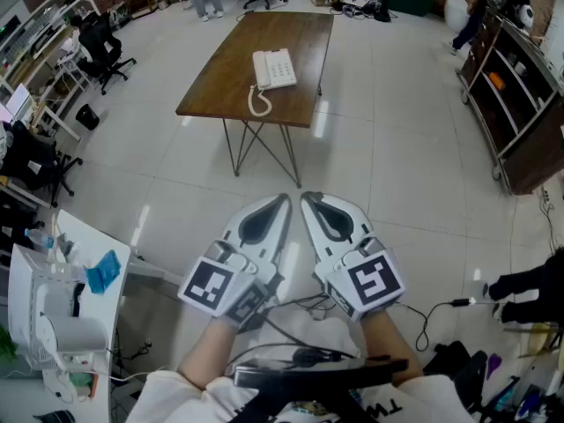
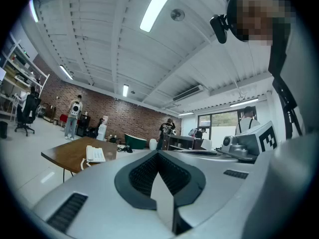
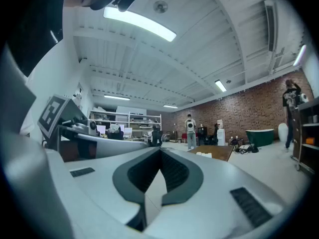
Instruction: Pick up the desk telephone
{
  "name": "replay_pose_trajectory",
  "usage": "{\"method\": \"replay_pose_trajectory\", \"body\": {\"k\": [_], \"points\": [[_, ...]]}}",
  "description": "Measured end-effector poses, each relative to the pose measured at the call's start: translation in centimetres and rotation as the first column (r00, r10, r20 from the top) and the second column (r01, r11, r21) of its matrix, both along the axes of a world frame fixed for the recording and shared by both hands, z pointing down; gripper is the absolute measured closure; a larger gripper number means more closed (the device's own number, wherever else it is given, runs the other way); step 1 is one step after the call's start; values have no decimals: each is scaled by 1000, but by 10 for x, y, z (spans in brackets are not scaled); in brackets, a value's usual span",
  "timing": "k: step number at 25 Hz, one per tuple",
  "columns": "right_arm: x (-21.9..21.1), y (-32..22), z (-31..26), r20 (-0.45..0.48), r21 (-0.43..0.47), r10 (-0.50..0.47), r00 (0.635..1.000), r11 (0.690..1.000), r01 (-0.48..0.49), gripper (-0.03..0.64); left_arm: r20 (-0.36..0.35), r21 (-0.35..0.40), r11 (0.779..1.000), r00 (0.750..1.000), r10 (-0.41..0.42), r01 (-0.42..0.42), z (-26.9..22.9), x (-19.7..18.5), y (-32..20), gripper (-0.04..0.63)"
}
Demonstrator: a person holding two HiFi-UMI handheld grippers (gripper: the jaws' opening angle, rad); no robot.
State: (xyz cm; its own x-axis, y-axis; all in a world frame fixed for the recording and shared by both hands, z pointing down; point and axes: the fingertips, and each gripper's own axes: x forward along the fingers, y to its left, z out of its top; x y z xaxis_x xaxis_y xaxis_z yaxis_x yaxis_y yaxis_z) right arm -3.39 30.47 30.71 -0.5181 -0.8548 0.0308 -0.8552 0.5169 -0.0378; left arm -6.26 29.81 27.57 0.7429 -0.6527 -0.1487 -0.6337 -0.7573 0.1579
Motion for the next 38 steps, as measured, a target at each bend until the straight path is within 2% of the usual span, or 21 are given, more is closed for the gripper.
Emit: {"method": "replay_pose_trajectory", "body": {"k": [16,20,27,38], "points": [[26,4,7,-28,5,-38,999,999,38,617,4,-4,999,999,-47,47,7,22,3,594],[29,-7,9,-28,0,-29,999,1000,29,617,15,-39,999,999,-30,31,15,26,-7,594],[37,-44,23,-38,-31,0,999,1000,-1,617,10,-65,998,1000,-4,5,30,32,-45,594],[38,-138,32,-59,-62,28,998,998,-32,617,0,-102,995,1000,21,-20,38,35,-142,594]]}}
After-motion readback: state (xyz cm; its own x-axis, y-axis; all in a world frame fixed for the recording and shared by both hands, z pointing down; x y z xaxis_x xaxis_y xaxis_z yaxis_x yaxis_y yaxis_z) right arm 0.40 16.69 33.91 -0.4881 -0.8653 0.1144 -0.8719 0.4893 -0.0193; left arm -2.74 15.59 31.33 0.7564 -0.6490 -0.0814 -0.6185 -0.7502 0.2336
